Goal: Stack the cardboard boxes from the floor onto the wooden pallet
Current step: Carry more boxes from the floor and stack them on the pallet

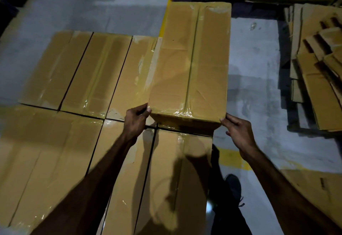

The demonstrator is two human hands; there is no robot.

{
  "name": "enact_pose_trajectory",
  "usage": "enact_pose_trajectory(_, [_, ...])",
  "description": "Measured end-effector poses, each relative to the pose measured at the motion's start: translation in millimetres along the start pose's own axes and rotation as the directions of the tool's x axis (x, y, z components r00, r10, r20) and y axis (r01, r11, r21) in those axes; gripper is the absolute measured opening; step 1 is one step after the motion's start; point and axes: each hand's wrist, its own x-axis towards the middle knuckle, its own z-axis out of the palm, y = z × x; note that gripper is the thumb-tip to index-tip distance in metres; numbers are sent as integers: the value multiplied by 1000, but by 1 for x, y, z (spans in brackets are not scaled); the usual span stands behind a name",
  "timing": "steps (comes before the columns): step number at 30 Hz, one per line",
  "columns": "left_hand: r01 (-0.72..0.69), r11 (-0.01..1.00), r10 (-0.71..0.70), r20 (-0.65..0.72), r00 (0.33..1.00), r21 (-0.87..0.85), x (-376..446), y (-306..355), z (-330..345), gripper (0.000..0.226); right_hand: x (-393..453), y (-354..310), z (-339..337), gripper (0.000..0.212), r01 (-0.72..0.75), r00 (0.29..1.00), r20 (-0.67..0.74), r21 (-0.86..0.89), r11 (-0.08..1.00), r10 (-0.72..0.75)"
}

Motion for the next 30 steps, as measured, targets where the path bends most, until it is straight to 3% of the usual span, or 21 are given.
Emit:
enact_pose_trajectory(6, [6,999,-6,11,1000,-37,-3,-4,2,34,-2,5,-1,19,14,1000,9,-30,999,-13])
enact_pose_trajectory(10, [32,998,-31,18,999,-52,-6,-6,-1,36,-6,5,0,27,14,1000,2,-45,999,-13])
enact_pose_trajectory(30, [35,999,-34,15,999,-12,-6,-11,-5,37,-14,8,2,24,10,1000,-9,11,1000,-10])
